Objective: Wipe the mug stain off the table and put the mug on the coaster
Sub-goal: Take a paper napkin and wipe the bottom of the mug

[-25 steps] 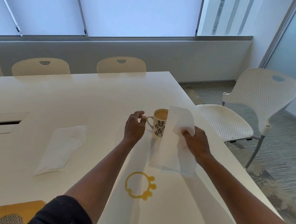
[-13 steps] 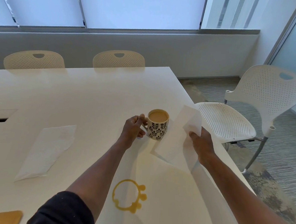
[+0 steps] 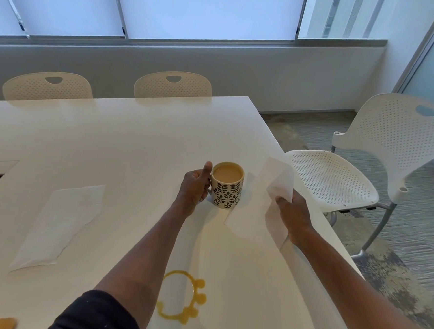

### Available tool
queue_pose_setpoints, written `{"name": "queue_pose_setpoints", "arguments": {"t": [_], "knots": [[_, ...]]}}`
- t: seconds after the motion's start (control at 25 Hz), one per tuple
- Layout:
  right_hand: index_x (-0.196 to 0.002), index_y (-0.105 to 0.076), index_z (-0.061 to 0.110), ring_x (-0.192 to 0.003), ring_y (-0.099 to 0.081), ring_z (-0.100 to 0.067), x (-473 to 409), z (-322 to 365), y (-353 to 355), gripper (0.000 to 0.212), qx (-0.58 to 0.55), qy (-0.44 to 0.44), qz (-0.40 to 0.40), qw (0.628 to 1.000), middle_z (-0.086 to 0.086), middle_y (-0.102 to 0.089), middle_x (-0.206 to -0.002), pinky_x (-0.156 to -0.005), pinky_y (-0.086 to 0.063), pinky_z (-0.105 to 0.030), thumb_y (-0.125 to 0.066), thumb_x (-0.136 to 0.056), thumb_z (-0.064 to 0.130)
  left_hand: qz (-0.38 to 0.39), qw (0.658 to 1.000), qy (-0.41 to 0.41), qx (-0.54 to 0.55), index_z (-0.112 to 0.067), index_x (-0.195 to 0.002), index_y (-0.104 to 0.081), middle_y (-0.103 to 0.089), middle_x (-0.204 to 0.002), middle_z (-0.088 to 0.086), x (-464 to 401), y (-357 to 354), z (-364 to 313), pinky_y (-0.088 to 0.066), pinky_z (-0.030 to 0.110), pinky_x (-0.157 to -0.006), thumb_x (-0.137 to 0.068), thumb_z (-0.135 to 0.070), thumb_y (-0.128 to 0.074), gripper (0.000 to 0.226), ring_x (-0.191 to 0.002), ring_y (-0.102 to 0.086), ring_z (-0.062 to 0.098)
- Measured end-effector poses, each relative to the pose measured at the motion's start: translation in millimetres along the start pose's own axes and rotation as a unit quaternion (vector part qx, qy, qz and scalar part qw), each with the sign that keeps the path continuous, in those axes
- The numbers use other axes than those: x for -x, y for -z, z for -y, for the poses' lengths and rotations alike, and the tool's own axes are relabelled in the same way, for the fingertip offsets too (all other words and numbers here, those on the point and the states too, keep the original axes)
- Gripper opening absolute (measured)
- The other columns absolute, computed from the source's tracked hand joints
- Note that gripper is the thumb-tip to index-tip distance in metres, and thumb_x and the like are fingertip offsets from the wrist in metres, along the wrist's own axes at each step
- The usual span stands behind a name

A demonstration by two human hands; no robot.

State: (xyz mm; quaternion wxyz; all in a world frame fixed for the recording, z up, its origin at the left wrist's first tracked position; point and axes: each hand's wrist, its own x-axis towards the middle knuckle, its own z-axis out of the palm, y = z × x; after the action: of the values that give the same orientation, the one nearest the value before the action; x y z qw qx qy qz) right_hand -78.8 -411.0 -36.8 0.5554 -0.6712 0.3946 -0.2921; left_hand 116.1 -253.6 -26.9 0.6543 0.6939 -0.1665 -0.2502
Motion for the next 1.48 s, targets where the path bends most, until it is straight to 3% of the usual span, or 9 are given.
{"name": "queue_pose_setpoints", "arguments": {"t": [0.32, 0.6, 0.8, 0.88, 0.96, 1.04, 1.16, 1.28, 1.48], "knots": [[-0.087, -0.062, 0.031, -0.080, -0.062, -0.011, -0.5, -1.8, 3.1, 0.025, -0.013, -0.009, 0.009, 1.000, 0.008, -0.067, -0.086, -0.062, -0.045, -0.027, -0.051, -0.093, 0.010, -0.046, 0.998, 0.001, -0.038, -0.017, -0.059, -0.042, -0.040, -0.054, -0.003, -4.8, -8.4, 1.2, -0.028, 0.023, -0.045, -0.099, -0.042, -0.049, 0.047, -0.043, -0.032, 0.010], [-0.109, -0.063, 0.027, -0.088, -0.063, -0.016, -4.9, -9.0, 10.9, 0.030, -0.007, -0.018, 0.004, 1.000, 0.001, -0.069, -0.097, -0.075, -0.046, -0.032, -0.048, -0.092, 0.008, -0.058, 0.997, 0.052, -0.004, -0.018, -0.061, -0.043, -0.037, -0.058, -0.002, -7.7, -11.2, 0.7, -0.025, 0.025, -0.046, -0.096, -0.033, -0.051, 0.039, -0.047, -0.029, 0.013], [-0.119, -0.057, 0.036, -0.087, -0.060, -0.006, -1.1, -10.3, 15.8, 0.051, -0.013, -0.006, -0.015, 1.000, 0.008, -0.065, -0.102, -0.071, -0.045, -0.027, -0.046, -0.086, -0.002, -0.052, 0.998, 0.046, -0.006, -0.018, -0.060, -0.043, -0.037, -0.056, -0.002, -6.2, -11.1, -1.4, -0.026, 0.024, -0.045, -0.095, -0.031, -0.052, 0.039, -0.049, -0.030, 0.013], [-0.114, -0.057, 0.039, -0.085, -0.061, -0.005, 0.1, -10.2, 16.5, 0.051, -0.023, -0.017, -0.018, 0.999, 0.009, -0.067, -0.099, -0.064, -0.044, -0.024, -0.045, -0.085, -0.001, -0.051, 0.998, 0.041, -0.004, -0.017, -0.059, -0.044, -0.038, -0.055, -0.002, -4.5, -12.4, -5.4, -0.026, 0.024, -0.045, -0.096, -0.030, -0.052, 0.040, -0.048, -0.031, 0.013], [-0.115, -0.060, 0.036, -0.085, -0.063, -0.009, 1.6, -9.4, 15.3, 0.049, -0.036, -0.030, -0.023, 0.999, 0.007, -0.068, -0.099, -0.063, -0.045, -0.025, -0.045, -0.085, -0.001, -0.051, 0.998, 0.040, 0.003, -0.017, -0.059, -0.043, -0.037, -0.055, -0.002, -2.2, -13.0, -11.3, -0.026, 0.024, -0.044, -0.095, -0.030, -0.051, 0.039, -0.048, -0.030, 0.013], [-0.123, -0.061, 0.027, -0.091, -0.064, -0.021, 3.0, -7.8, 13.4, 0.046, -0.055, -0.056, -0.036, 0.996, 0.002, -0.068, -0.101, -0.074, -0.047, -0.030, -0.047, -0.088, 0.001, -0.051, 0.998, 0.040, 0.008, -0.018, -0.057, -0.042, -0.037, -0.053, -0.003, 0.0, -12.4, -18.2, -0.025, 0.023, -0.043, -0.094, -0.028, -0.052, 0.039, -0.047, -0.029, 0.013], [-0.120, -0.063, 0.021, -0.097, -0.064, -0.031, 9.3, -3.6, 5.7, 0.035, -0.110, -0.085, -0.029, 0.990, -0.003, -0.068, -0.097, -0.086, -0.052, -0.043, -0.048, -0.093, 0.005, -0.053, 0.998, 0.038, 0.014, -0.019, -0.054, -0.040, -0.035, -0.051, -0.004, 4.9, -10.3, -28.8, -0.023, 0.022, -0.042, -0.090, -0.024, -0.051, 0.038, -0.046, -0.027, 0.013], [-0.107, -0.064, 0.020, -0.093, -0.066, -0.027, 21.4, 8.4, -10.3, 0.020, -0.205, -0.101, -0.001, 0.974, -0.004, -0.070, -0.097, -0.090, -0.052, -0.045, -0.048, -0.099, 0.011, -0.049, 0.998, 0.035, 0.019, -0.018, -0.056, -0.042, -0.035, -0.053, -0.003, 10.4, -9.3, -40.0, -0.022, 0.023, -0.043, -0.089, -0.022, -0.051, 0.034, -0.045, -0.027, 0.013], [-0.116, -0.062, 0.016, -0.101, -0.068, -0.022, 40.8, 33.4, -46.3, 0.022, -0.457, -0.128, 0.073, 0.877, -0.003, -0.074, -0.106, -0.094, -0.052, -0.045, -0.046, -0.104, 0.023, -0.042, 0.998, 0.029, 0.033, -0.016, -0.058, -0.043, -0.036, -0.051, -0.004, 22.1, -12.1, -58.8, -0.022, 0.022, -0.040, -0.089, -0.021, -0.050, 0.032, -0.043, -0.027, 0.012]]}}
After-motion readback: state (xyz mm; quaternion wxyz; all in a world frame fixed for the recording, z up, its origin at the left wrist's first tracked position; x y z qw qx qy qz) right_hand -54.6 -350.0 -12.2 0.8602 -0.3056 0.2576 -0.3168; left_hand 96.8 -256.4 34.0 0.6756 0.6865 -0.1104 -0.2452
